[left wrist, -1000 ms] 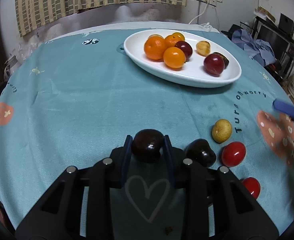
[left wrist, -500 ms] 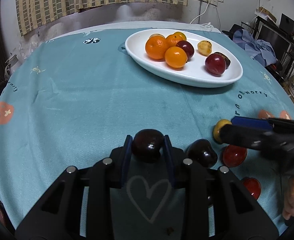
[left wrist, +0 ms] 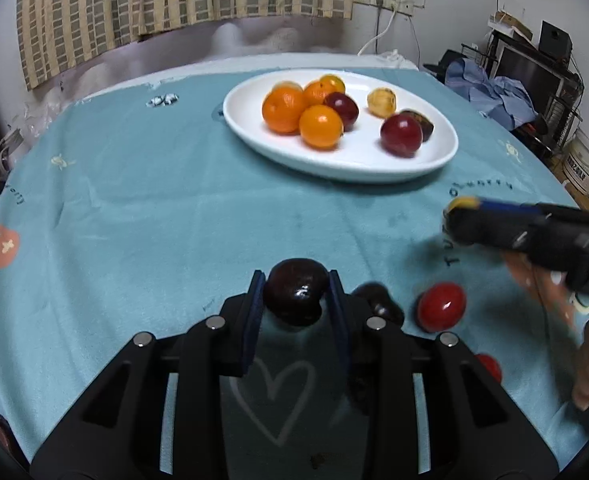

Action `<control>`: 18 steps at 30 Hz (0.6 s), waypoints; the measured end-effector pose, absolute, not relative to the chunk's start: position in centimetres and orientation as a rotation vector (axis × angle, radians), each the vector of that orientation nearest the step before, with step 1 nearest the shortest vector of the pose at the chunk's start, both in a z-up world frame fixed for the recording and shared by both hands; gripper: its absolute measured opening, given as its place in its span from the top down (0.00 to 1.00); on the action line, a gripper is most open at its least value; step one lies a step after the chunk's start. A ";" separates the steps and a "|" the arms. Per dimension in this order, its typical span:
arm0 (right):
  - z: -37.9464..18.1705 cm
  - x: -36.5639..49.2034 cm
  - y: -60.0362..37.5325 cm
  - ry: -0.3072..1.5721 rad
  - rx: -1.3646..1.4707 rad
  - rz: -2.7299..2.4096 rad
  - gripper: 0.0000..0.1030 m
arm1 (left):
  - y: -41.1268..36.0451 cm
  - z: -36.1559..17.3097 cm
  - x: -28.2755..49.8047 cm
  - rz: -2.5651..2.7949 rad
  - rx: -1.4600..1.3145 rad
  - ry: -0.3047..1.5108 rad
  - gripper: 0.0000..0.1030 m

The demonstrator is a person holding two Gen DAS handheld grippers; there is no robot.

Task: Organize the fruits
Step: 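Carry the plum and yellow fruit over the plate and open both tools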

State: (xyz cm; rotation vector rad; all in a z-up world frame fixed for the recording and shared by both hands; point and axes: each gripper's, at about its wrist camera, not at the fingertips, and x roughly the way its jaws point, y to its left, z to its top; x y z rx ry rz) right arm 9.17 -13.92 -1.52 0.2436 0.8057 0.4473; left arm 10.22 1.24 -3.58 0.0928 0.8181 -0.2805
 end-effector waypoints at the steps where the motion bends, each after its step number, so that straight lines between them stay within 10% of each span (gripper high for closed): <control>1: -1.0 9.2 -14.4 0.791 0.258 0.442 0.74 | 1.1 -2.9 10.4 -0.283 0.082 0.803 0.69; 13: 0.2 17.2 -15.3 0.782 0.283 0.386 0.73 | -3.8 0.9 18.9 -0.308 0.066 0.741 0.67; 18: -0.4 17.6 -16.7 0.778 0.341 0.352 0.41 | -2.5 -0.5 19.8 -0.281 0.036 0.755 0.22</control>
